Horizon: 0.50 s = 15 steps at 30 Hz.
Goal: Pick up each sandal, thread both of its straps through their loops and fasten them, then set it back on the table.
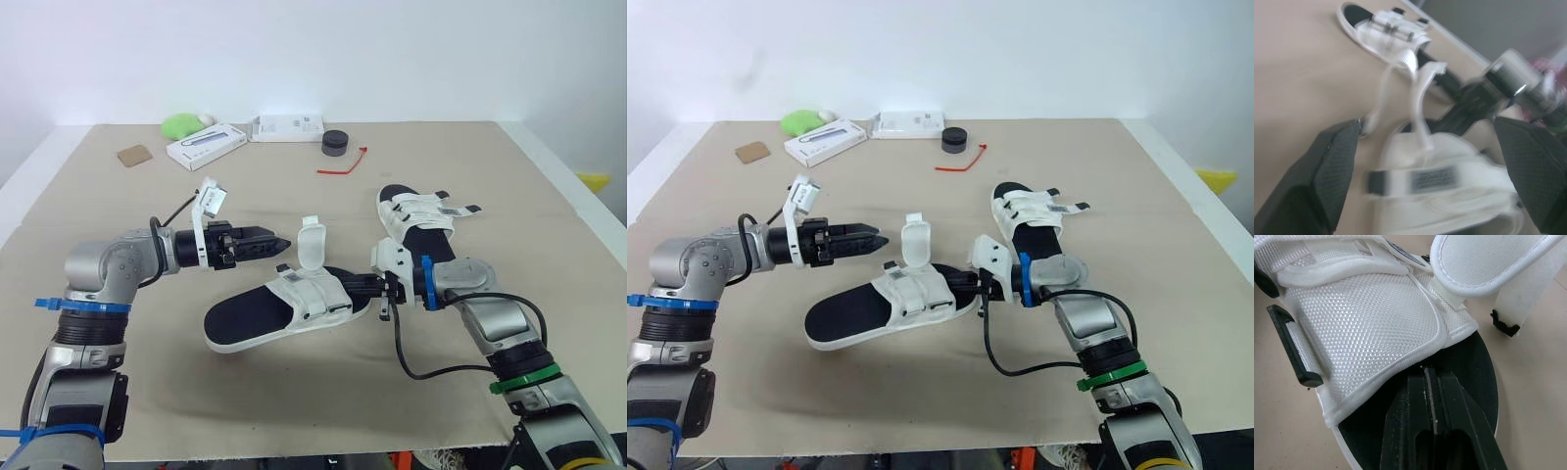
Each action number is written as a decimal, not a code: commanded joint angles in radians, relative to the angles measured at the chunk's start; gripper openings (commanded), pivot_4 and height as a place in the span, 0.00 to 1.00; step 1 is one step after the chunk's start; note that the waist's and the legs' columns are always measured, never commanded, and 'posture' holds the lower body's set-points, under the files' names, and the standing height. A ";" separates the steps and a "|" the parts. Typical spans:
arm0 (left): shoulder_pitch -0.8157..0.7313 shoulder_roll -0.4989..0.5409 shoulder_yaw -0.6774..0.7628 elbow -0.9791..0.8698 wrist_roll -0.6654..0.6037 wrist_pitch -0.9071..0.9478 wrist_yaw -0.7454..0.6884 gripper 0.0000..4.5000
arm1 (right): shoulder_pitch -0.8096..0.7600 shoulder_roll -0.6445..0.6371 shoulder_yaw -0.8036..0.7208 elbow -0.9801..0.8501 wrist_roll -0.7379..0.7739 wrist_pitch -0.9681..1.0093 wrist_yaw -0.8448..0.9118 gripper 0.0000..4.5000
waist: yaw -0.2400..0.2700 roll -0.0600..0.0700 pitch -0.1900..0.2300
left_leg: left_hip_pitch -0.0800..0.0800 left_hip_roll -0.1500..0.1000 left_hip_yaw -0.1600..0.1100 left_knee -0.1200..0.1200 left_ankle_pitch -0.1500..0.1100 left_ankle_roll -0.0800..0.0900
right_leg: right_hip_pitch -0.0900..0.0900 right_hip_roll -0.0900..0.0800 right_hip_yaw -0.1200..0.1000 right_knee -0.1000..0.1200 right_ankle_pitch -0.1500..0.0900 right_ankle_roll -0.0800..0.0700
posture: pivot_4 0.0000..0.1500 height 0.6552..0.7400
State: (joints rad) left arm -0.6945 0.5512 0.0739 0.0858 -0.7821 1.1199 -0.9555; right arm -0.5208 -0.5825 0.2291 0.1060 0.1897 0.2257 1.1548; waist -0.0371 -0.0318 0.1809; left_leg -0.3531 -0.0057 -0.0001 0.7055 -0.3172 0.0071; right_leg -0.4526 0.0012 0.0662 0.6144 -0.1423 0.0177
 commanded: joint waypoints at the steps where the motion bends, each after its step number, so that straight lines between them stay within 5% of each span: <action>1: 0.028 0.014 -0.021 -0.035 0.043 0.006 0.064 0.99 | 0.006 -0.008 0.002 -0.019 -0.007 0.005 0.006 0.00 | -0.003 0.000 0.000 | 0.000 0.000 0.000 0.000 0.000 0.000 | 0.000 0.000 0.000 0.000 0.000 0.000 | 1.00 1.00; 5: 0.041 0.010 -0.068 0.009 0.244 -0.350 0.087 0.99 | 0.008 -0.010 0.004 -0.026 -0.005 0.007 0.008 0.00 | -0.005 0.000 0.000 | 0.000 -0.001 0.000 0.000 0.000 0.000 | 0.000 -0.001 0.000 0.000 0.000 0.000 | 1.00 1.00; 15: 0.042 -0.038 -0.202 0.135 0.483 -0.826 -0.018 0.99 | 0.005 -0.008 0.006 -0.027 -0.005 0.004 0.010 0.00 | -0.005 0.000 0.000 | 0.000 -0.002 0.001 0.000 0.001 -0.002 | 0.000 -0.002 0.000 -0.001 0.001 -0.001 | 1.00 1.00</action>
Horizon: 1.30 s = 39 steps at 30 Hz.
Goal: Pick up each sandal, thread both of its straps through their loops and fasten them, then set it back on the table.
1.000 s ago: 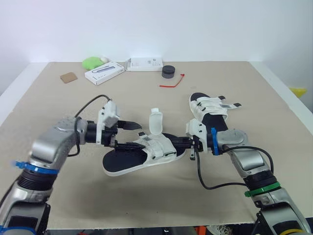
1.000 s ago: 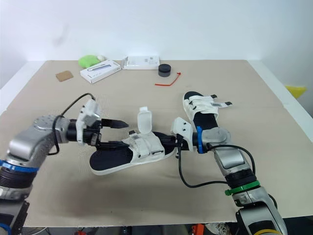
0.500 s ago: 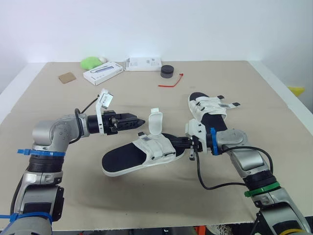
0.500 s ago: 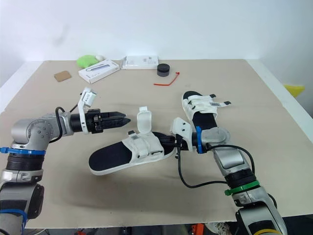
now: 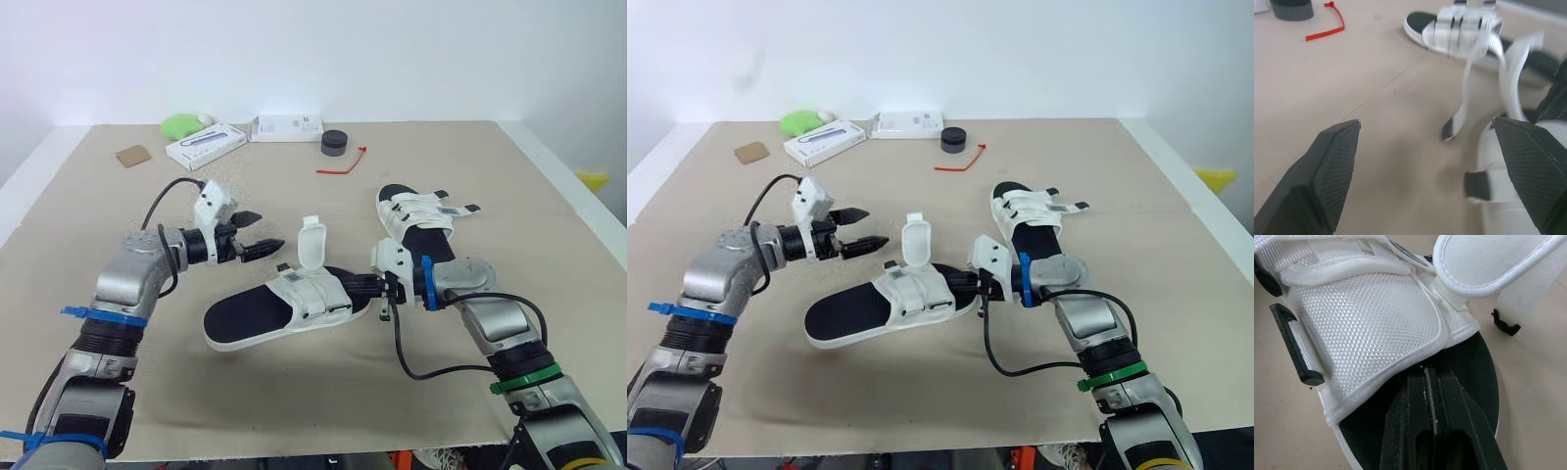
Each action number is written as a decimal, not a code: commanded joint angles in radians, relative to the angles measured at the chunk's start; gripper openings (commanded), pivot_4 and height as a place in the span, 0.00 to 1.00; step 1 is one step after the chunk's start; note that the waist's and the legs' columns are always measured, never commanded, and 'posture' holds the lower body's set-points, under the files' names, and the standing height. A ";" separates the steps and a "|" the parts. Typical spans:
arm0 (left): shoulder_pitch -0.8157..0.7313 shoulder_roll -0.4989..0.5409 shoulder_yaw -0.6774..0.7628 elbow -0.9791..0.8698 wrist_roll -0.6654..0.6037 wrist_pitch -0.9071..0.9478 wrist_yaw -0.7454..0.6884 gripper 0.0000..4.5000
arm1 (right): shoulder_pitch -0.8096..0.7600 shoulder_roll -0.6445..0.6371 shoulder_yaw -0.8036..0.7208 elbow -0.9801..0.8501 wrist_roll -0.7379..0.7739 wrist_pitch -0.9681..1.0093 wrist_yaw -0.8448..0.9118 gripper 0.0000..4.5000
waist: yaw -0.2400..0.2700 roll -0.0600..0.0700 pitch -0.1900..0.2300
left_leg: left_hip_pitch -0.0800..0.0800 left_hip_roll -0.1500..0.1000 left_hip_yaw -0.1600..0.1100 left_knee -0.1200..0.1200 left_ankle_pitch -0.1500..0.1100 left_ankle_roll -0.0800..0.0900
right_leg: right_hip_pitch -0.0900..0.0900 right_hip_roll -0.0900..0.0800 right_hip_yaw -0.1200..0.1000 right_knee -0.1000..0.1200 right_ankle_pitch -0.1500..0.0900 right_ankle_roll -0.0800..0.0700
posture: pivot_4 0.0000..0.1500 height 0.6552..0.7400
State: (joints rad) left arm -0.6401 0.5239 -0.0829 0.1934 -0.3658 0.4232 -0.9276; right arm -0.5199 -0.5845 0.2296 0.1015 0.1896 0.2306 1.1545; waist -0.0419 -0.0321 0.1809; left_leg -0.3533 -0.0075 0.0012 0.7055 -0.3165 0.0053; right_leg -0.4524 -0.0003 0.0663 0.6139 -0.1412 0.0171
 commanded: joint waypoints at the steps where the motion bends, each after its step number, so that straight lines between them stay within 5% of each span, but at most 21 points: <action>1: -0.016 -0.018 -0.056 0.045 0.079 -0.151 -0.054 0.99 | 0.003 -0.006 0.006 -0.023 -0.005 -0.001 0.011 0.00 | 0.000 0.000 0.000 | 0.000 0.000 0.000 0.000 0.000 0.000 | 0.000 0.000 0.000 0.000 0.000 0.000 | 1.00 1.00; 21: -0.234 -0.210 -0.090 0.442 0.226 -0.350 -0.059 0.99 | -0.008 -0.005 0.001 -0.018 -0.010 0.003 -0.002 0.00 | -0.002 -0.001 0.000 | -0.001 -0.001 0.002 0.000 -0.001 0.002 | 0.000 0.000 0.003 -0.002 0.002 0.004 | 1.00 1.00; 32: -0.285 -0.182 -0.077 0.462 0.288 -0.566 -0.046 0.03 | -0.009 -0.006 0.002 -0.019 -0.011 0.003 -0.002 0.00 | -0.003 -0.001 0.000 | -0.001 -0.001 0.002 0.000 -0.001 0.002 | 0.000 0.001 0.004 -0.002 0.001 0.005 | 1.00 1.00; 39: -0.268 -0.125 -0.091 0.368 0.339 -0.732 -0.034 0.01 | -0.013 -0.004 0.005 -0.014 -0.012 0.000 0.003 0.00 | -0.002 -0.001 0.000 | -0.001 -0.001 0.003 0.000 -0.001 0.002 | 0.000 0.000 0.005 -0.002 0.002 0.005 | 1.00 1.00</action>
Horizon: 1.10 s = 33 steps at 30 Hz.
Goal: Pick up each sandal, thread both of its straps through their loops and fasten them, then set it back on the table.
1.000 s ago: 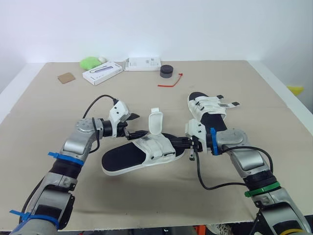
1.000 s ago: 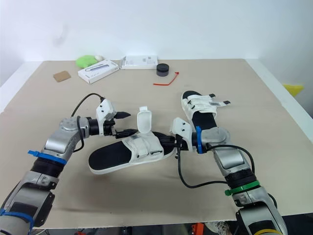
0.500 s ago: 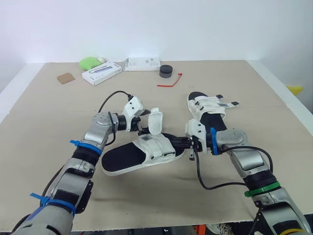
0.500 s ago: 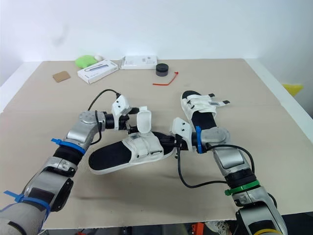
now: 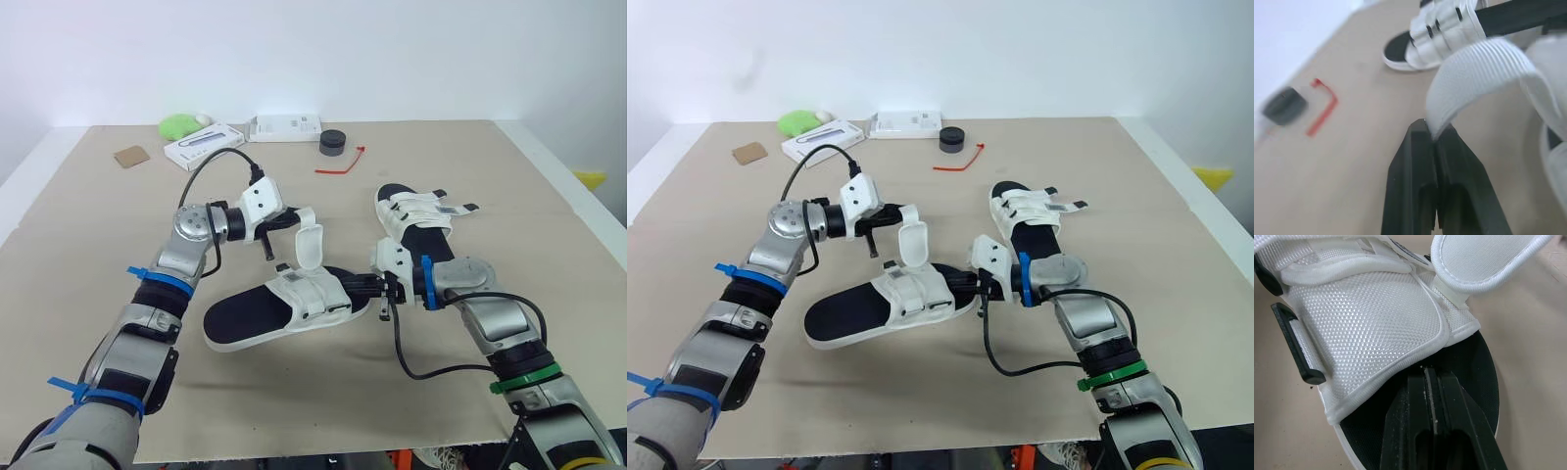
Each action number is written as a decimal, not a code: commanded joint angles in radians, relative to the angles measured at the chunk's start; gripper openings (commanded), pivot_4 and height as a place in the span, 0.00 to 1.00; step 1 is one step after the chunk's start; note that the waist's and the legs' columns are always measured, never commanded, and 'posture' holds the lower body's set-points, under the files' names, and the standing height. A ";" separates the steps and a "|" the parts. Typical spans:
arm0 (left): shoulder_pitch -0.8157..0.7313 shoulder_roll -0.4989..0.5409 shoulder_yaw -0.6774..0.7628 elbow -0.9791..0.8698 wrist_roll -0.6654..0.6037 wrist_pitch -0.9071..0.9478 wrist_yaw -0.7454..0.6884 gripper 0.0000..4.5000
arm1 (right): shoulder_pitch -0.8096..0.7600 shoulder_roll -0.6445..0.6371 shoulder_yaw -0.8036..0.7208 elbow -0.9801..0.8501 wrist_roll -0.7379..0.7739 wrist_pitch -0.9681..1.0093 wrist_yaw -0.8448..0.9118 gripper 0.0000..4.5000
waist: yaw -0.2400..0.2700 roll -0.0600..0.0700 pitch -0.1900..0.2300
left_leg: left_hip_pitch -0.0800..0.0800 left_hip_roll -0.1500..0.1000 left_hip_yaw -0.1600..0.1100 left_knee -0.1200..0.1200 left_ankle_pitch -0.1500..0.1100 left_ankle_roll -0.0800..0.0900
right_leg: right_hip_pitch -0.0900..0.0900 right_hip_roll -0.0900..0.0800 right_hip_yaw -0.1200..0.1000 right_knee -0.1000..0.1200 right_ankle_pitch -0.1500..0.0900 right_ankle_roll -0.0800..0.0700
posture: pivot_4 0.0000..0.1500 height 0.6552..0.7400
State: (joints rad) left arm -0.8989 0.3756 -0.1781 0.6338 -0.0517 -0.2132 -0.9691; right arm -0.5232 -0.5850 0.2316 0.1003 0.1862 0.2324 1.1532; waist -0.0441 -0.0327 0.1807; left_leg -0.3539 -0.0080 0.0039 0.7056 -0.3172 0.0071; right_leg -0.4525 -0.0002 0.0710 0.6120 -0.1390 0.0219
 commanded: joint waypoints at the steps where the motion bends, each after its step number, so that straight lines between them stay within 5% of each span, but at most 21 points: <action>1: -0.001 0.034 -0.004 -0.096 0.042 -0.142 0.008 0.01 | -0.010 -0.002 0.004 -0.012 -0.009 -0.002 0.005 0.00 | 0.000 0.000 0.000 | 0.000 0.000 0.000 0.000 0.000 0.000 | 0.000 0.000 0.000 0.000 0.000 0.000 | 1.00 1.00; 9: 0.025 0.116 -0.083 -0.200 0.254 -0.535 0.109 0.01 | -0.024 0.003 0.010 0.004 -0.012 -0.008 0.016 0.00 | 0.000 0.000 0.000 | 0.000 0.000 0.001 0.000 0.000 0.000 | 0.000 -0.001 0.001 0.000 0.001 0.000 | 1.00 1.00; 18: -0.011 0.200 -0.122 -0.317 0.714 -0.998 0.397 0.01 | -0.030 0.007 0.012 0.009 -0.016 -0.011 0.027 0.00 | 0.000 0.000 0.000 | 0.000 -0.001 0.003 0.000 0.000 0.001 | 0.000 -0.003 0.002 0.000 0.001 0.001 | 1.00 1.00; 28: -0.035 0.194 -0.129 -0.416 1.055 -1.084 0.696 0.01 | -0.039 0.014 0.013 0.026 -0.021 -0.022 0.036 0.00 | 0.000 0.000 0.000 | 0.001 -0.001 0.005 0.000 0.000 0.002 | 0.000 -0.004 0.002 0.000 0.002 0.002 | 1.00 1.00; 33: -0.039 0.191 -0.172 -0.406 0.985 -1.074 0.715 0.06 | -0.045 0.015 0.013 0.034 -0.025 -0.029 0.041 0.00 | -0.001 0.000 0.000 | 0.001 -0.001 0.006 0.000 0.000 0.003 | 0.000 -0.004 0.003 0.000 0.002 0.002 | 1.00 1.00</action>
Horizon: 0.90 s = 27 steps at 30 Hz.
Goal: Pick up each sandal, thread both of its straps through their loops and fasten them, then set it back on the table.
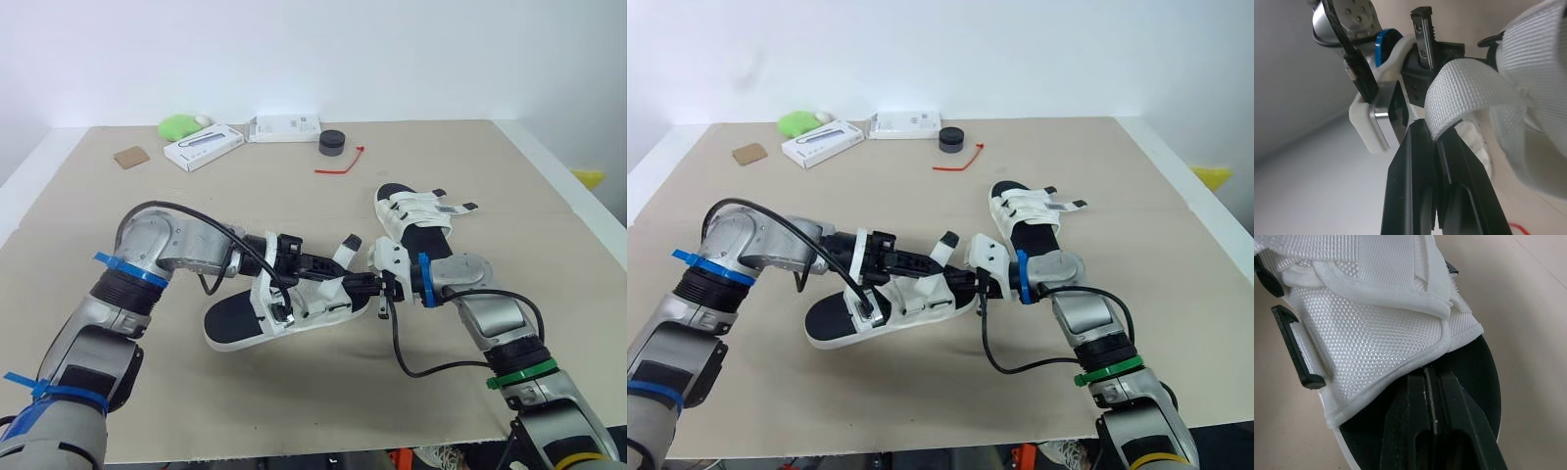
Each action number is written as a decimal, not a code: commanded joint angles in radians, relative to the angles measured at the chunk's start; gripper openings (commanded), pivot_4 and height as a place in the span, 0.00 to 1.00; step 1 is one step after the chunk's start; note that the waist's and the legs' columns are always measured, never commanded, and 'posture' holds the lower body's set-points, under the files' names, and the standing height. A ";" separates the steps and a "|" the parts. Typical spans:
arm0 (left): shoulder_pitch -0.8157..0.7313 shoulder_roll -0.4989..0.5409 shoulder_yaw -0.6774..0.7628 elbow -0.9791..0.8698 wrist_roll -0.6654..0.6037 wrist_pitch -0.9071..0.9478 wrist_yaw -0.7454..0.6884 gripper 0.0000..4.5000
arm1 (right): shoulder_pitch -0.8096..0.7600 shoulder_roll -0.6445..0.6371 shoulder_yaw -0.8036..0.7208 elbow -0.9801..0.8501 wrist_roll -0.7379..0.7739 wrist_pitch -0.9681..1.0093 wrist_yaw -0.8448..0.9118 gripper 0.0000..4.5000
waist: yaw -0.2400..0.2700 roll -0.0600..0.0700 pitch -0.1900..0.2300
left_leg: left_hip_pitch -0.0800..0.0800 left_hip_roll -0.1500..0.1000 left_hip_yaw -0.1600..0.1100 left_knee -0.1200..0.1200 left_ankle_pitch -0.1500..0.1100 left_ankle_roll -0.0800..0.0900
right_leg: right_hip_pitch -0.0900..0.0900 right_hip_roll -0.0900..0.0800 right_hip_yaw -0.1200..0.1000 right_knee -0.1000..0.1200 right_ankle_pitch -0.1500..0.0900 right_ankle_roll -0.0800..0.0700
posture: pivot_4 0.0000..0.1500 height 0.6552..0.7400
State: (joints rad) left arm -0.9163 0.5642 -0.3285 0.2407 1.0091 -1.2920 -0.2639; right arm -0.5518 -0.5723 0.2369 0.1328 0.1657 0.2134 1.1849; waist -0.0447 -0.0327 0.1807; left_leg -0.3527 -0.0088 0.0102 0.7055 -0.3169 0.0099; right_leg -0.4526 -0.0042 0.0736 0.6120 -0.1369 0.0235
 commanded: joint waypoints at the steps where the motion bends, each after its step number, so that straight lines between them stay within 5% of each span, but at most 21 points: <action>1: -0.023 0.006 -0.033 -0.004 -0.111 0.013 -0.003 0.13 | -0.017 0.003 0.007 0.002 -0.006 -0.011 0.011 0.00 | 0.000 0.000 0.000 | 0.000 0.000 0.000 0.000 0.000 0.000 | 0.000 0.000 0.000 0.000 0.000 0.000 | 1.00 1.00; 10: -0.011 0.069 -0.111 0.001 -0.442 0.132 -0.180 0.92 | -0.014 0.004 0.006 -0.001 -0.007 -0.011 0.018 0.00 | -0.001 0.000 0.000 | 0.001 0.000 0.001 0.000 0.000 0.000 | 0.000 0.000 0.000 0.000 0.000 0.000 | 1.00 1.00; 16: 0.061 0.137 -0.152 -0.109 -0.833 0.343 -0.376 0.92 | -0.018 0.007 0.008 0.005 -0.009 -0.010 0.021 0.00 | -0.001 0.000 0.000 | 0.000 0.000 0.001 0.000 0.000 0.000 | -0.001 0.000 0.000 0.000 0.000 0.000 | 1.00 1.00; 21: 0.129 0.127 -0.083 -0.178 -1.130 0.689 -0.509 0.92 | -0.024 0.015 0.010 0.015 -0.013 -0.014 0.025 0.00 | -0.002 0.000 0.000 | 0.001 0.000 0.001 0.000 0.000 0.000 | -0.001 0.001 0.000 0.001 0.000 0.001 | 1.00 1.00; 24: 0.201 0.130 0.013 -0.320 -1.621 1.290 -0.530 0.92 | -0.027 0.018 0.009 0.016 -0.012 -0.011 0.026 0.00 | -0.003 0.000 0.000 | 0.000 0.002 0.000 0.000 0.000 0.001 | -0.002 0.003 0.000 0.002 -0.002 0.002 | 1.00 1.00; 27: 0.198 0.110 0.118 -0.322 -1.954 1.717 -0.419 0.92 | -0.026 0.019 0.008 0.016 -0.012 -0.010 0.026 0.00 | -0.003 0.000 0.000 | 0.000 0.003 -0.002 0.000 0.000 0.001 | -0.002 0.005 0.000 0.002 -0.004 0.005 | 1.00 1.00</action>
State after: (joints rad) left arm -0.6984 0.6819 -0.3006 -0.0662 -0.6972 0.1359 -0.7630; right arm -0.5673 -0.5528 0.2387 0.1517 0.1518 0.2070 1.1993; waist -0.0472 -0.0326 0.1807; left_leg -0.3528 -0.0058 0.0078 0.7059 -0.3167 0.0107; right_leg -0.4547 0.0007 0.0732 0.6137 -0.1408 0.0283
